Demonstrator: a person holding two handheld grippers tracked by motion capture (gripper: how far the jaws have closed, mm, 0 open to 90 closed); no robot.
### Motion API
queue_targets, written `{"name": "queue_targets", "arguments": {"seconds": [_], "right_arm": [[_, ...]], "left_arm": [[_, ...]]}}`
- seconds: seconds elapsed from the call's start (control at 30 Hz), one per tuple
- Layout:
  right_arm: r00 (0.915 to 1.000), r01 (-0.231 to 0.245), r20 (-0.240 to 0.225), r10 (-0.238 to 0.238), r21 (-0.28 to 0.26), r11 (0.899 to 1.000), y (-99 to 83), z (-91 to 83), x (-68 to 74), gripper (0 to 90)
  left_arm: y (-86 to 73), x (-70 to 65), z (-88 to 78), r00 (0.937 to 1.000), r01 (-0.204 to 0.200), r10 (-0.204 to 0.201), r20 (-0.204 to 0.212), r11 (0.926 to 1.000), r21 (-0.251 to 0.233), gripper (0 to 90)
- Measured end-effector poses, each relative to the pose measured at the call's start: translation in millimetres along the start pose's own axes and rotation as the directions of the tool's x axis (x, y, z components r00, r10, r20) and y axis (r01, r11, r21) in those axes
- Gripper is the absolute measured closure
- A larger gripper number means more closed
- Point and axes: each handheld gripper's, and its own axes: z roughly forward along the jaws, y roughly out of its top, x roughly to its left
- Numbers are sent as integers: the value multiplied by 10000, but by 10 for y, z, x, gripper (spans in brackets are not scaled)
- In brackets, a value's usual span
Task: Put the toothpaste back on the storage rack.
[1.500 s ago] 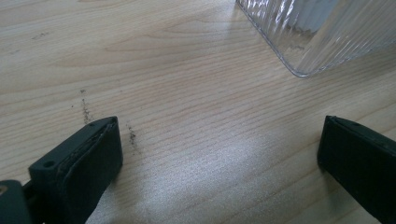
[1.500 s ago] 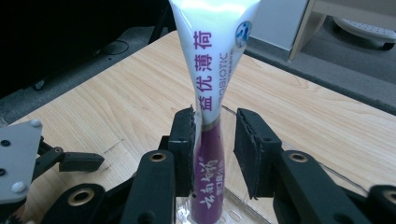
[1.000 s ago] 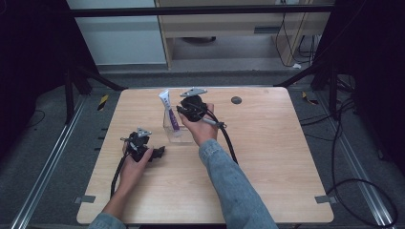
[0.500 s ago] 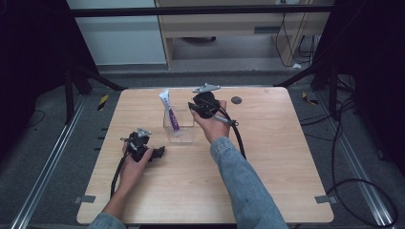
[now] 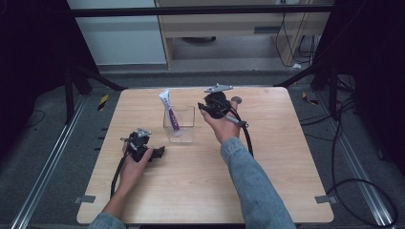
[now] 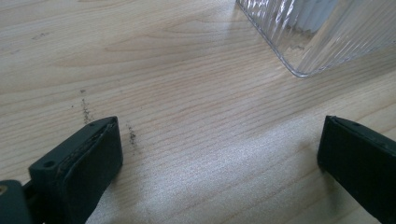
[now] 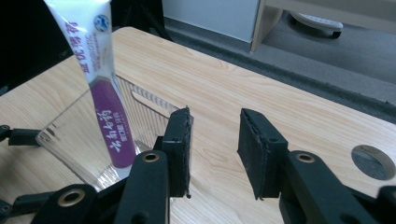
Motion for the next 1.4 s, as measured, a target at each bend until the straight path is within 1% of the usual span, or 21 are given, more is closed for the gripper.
{"name": "queue_targets", "arguments": {"seconds": [0.13,0.23,0.3,0.37,0.43,0.47,0.5,0.53,0.63,0.67,0.8,0.9,1.07,1.17,1.23,1.27,1.3,1.4], "right_arm": [[9999,-44,138,43,48,10000,-26,-34,-58,604],[9999,-10,124,9,34,10000,-39,-61,-100,583],[9999,-42,107,42,16,10000,-43,-77,-122,536],[9999,-53,94,54,-45,10000,-40,-94,-150,458],[9998,-175,-12,175,-126,9998,-39,-117,-182,394],[9998,-215,22,216,-153,9997,-40,-127,-200,361],[9997,-237,79,238,-152,9996,-43,-132,-217,343],[9997,-237,79,238,-152,9996,-43,-132,-217,343],[9997,-254,45,256,-278,9993,-56,-149,-287,319],[9994,-353,-38,352,-294,9989,-67,-154,-327,280],[9998,-164,106,165,-95,9998,-89,-178,-372,217],[10000,-66,48,66,-61,10000,-110,-199,-412,176],[10000,-57,62,57,-69,10000,-133,-241,-459,148],[9997,7,255,-8,42,10000,-182,-292,-531,141],[9994,-55,346,55,7,10000,-215,-324,-576,142],[9994,-55,346,55,7,10000,-215,-324,-576,142],[9992,-155,371,156,-29,9999,-252,-346,-619,145],[9989,-164,447,166,-40,9999,-313,-376,-665,142]], "left_arm": [[0,0,0,10000,-1,1,-3,10000,2,0],[0,0,0,10000,5,-5,-4,10000,1,0],[0,0,0,10000,3,-3,-2,10000,4,0],[0,-1,0,10000,5,-5,-2,10000,1,0],[0,0,0,10000,3,-3,-3,10000,4,0],[0,0,0,10000,3,-3,-3,10000,4,0],[0,0,0,10000,4,-4,-5,10000,5,0],[0,0,0,10000,4,-4,-5,10000,5,0],[0,0,0,10000,0,0,-5,10000,7,0],[0,-1,0,10000,5,-5,-7,10000,4,0],[0,0,0,10000,3,-3,-5,10000,4,0],[0,0,0,10000,2,-2,-5,10000,5,0],[0,-1,0,10000,6,-6,-5,10000,3,0],[0,-1,0,10000,5,-5,-4,10000,2,0],[0,-1,0,10000,7,-7,-4,10000,0,0],[0,-1,0,10000,8,-8,-3,10000,1,0],[0,-1,0,10000,11,-11,1,10000,3,0],[1,-1,1,10000,14,-14,-5,10000,1,0]]}}
